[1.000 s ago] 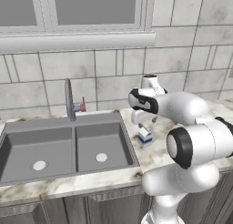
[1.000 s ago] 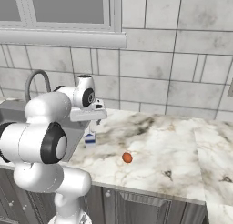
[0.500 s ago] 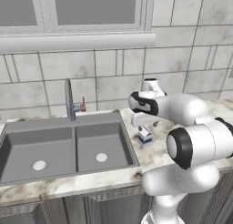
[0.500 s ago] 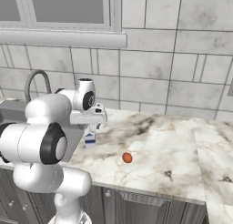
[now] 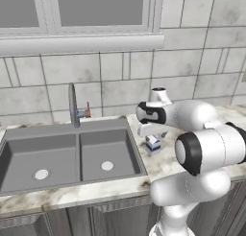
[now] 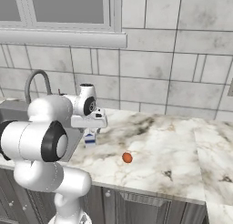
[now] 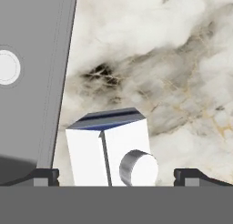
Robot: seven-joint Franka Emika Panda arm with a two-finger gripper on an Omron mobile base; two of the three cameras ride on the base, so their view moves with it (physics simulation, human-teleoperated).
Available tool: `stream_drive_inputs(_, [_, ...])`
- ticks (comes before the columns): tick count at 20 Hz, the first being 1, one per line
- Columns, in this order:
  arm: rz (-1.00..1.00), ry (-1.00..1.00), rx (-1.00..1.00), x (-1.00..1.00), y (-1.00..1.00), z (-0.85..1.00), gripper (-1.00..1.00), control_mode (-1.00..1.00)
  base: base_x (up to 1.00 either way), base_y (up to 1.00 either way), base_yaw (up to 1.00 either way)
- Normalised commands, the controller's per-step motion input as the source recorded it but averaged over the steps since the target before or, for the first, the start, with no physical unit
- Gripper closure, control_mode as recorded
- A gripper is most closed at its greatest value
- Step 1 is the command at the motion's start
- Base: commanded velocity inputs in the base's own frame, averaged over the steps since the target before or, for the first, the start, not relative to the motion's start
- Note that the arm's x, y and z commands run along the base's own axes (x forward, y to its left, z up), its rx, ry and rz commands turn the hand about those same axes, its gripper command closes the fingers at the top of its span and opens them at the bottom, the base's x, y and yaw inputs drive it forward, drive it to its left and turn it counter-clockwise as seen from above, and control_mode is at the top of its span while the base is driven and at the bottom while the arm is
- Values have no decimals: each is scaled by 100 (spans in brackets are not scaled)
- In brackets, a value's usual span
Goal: Gather the eggs and milk located in the vicinity of the sink area and place them right next to the bowl.
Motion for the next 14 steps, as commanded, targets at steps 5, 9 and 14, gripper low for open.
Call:
stream_drive_inputs(5, [0,0,0,1,0,-17,-100,-100,0,0,0])
stream_drive_inputs(9, [0,0,0,0,0,-8,-100,-100,0,0,0])
stream_drive_inputs(14, [0,0,0,7,0,0,-100,-100,0,0,0])
